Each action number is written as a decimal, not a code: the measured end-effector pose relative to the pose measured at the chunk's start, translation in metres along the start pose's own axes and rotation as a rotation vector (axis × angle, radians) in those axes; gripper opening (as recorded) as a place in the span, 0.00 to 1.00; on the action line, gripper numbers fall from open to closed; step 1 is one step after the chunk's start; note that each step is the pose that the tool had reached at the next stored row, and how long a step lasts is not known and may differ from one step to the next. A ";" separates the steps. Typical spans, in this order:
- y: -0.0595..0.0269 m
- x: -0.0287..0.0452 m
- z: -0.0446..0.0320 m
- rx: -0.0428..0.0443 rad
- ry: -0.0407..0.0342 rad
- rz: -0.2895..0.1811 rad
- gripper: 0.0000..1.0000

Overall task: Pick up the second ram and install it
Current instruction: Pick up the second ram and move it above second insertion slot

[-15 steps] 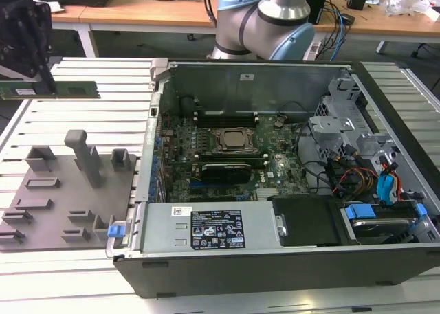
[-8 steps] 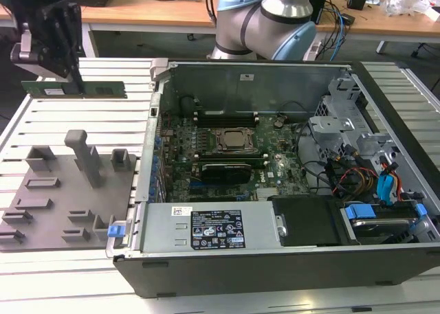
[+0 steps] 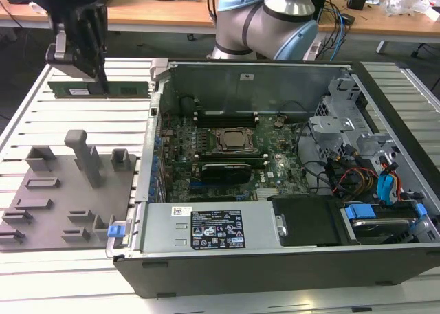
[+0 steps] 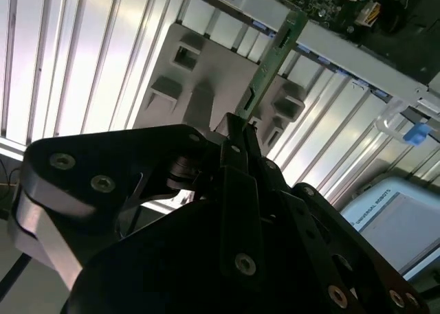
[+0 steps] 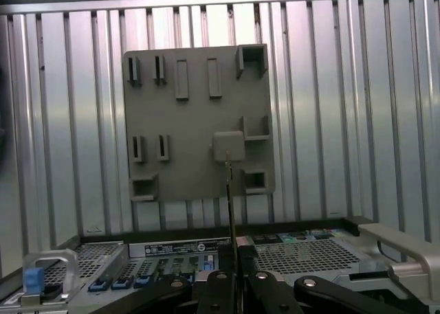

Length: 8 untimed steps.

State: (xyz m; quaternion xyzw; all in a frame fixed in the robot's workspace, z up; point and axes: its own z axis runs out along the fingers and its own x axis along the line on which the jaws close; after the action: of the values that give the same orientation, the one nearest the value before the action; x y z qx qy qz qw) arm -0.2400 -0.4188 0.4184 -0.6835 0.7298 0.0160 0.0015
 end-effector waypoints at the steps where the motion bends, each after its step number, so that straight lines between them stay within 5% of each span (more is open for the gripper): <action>1: -0.0025 -0.0002 -0.0001 -0.0002 0.0000 0.000 0.14; 8: -0.0342 -0.0022 -0.0007 -0.0033 0.0002 0.000 0.14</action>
State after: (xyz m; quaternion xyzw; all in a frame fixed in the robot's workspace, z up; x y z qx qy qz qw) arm -0.2057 -0.4188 0.4184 -0.6834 0.7298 0.0171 0.0003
